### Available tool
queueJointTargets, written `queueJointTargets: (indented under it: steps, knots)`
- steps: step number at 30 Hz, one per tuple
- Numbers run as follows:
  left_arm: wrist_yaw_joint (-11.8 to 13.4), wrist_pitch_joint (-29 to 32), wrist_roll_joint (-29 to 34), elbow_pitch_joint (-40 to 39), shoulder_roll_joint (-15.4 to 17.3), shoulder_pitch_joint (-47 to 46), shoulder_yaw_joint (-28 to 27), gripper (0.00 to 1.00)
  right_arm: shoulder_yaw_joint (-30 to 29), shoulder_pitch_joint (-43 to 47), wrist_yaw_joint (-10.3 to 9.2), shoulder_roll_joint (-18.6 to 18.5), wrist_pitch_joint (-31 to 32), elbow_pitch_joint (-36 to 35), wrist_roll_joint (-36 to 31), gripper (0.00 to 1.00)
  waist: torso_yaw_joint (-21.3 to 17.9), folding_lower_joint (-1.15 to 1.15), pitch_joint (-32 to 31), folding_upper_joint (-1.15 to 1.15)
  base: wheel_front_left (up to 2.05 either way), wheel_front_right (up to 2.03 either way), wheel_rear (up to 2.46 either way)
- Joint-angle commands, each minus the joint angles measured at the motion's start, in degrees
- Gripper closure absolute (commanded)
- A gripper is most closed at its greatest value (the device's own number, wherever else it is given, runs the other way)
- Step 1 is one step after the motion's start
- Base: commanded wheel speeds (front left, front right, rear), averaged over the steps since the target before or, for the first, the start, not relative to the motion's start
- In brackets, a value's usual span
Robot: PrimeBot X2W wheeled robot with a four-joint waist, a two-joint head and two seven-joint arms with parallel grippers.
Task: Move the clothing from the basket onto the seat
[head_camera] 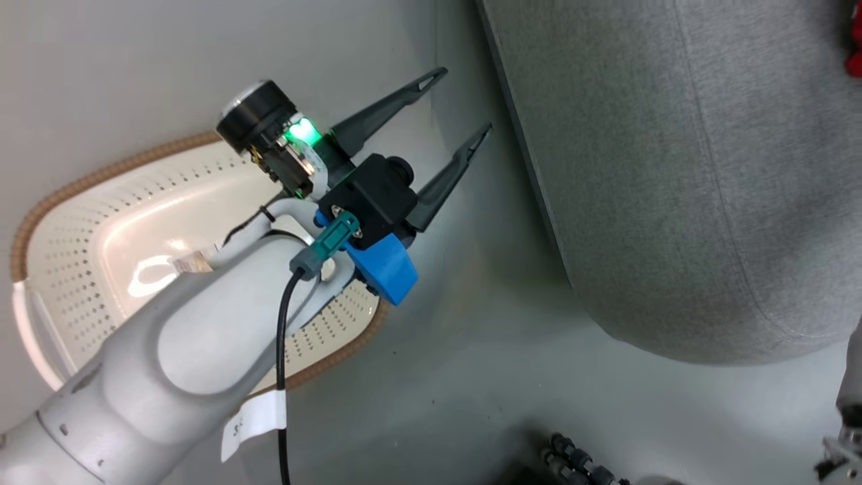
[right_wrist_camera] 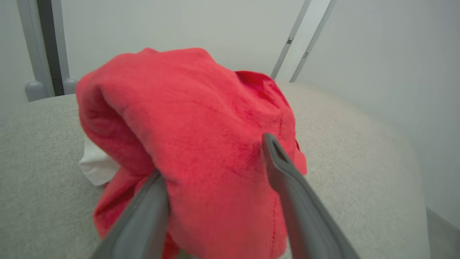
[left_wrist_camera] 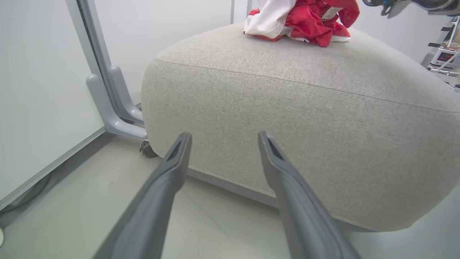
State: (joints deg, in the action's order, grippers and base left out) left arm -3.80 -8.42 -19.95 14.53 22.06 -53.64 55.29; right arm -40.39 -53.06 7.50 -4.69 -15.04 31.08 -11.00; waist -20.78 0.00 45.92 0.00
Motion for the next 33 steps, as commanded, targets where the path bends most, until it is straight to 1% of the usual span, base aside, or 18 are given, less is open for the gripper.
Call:
queueJointTargets:
  steps: [1,6,9,15,18,22,26,31,32,33]
  knots:
    - [0.4,-1.0,-0.5,0.7,-0.5,0.9,0.1,0.00,1.6,3.1,0.00,-0.7,-0.2,-0.6,0.6,0.00,0.6,0.00,-2.7,0.00,0.00,0.00,0.00]
    - [1.2,-3.7,-1.9,3.5,-2.3,3.0,-0.4,0.00,7.2,13.5,-0.01,-1.7,-0.2,-5.0,3.2,0.00,1.7,0.00,-7.9,0.00,0.00,0.00,0.00]
    - [1.6,-5.2,-3.1,5.4,-3.3,4.6,-1.1,0.00,10.0,18.3,0.00,-1.9,-0.2,-7.9,4.3,0.00,2.6,0.00,-11.2,0.00,0.00,0.00,0.00]
    - [2.9,-6.7,-5.6,8.7,-5.2,8.4,-4.6,0.00,15.2,23.7,0.00,-2.4,-0.2,-12.7,5.9,0.00,5.3,0.00,-18.2,0.00,0.00,0.00,0.00]
    - [3.8,-6.8,-5.8,7.3,-6.2,10.1,-8.7,0.00,18.0,25.4,0.00,-3.0,-0.2,-14.6,7.0,0.00,7.1,0.00,-21.0,0.00,0.00,0.00,0.00]
    - [4.4,-6.8,-4.5,5.0,-7.1,14.3,-15.1,0.00,22.4,27.1,-0.01,-3.7,-0.2,-15.9,7.9,0.00,9.8,0.00,-24.8,0.00,0.00,0.00,0.00]
    - [4.0,-6.8,-2.6,3.9,-7.9,18.1,-20.7,0.00,26.6,28.4,0.00,-3.5,-0.2,-16.6,8.3,0.00,12.3,0.00,-28.1,0.00,0.00,0.00,0.00]
    - [4.0,-6.8,0.6,1.7,-9.6,22.5,-28.1,0.00,30.0,29.3,0.00,-3.1,-0.2,-17.1,9.1,0.00,15.5,0.00,-31.2,0.00,0.00,0.00,0.00]
    - [4.0,-6.8,0.6,1.7,-9.6,22.5,-28.1,0.00,30.0,29.3,0.00,-3.1,-0.2,-17.1,9.1,0.00,15.5,0.00,-31.2,0.00,0.00,0.00,0.00]
    - [3.8,-6.8,1.2,1.5,-10.1,23.7,-29.5,0.00,30.6,29.5,0.00,-3.1,-0.2,-16.9,9.1,0.00,16.2,0.00,-31.9,0.00,0.00,0.00,0.00]
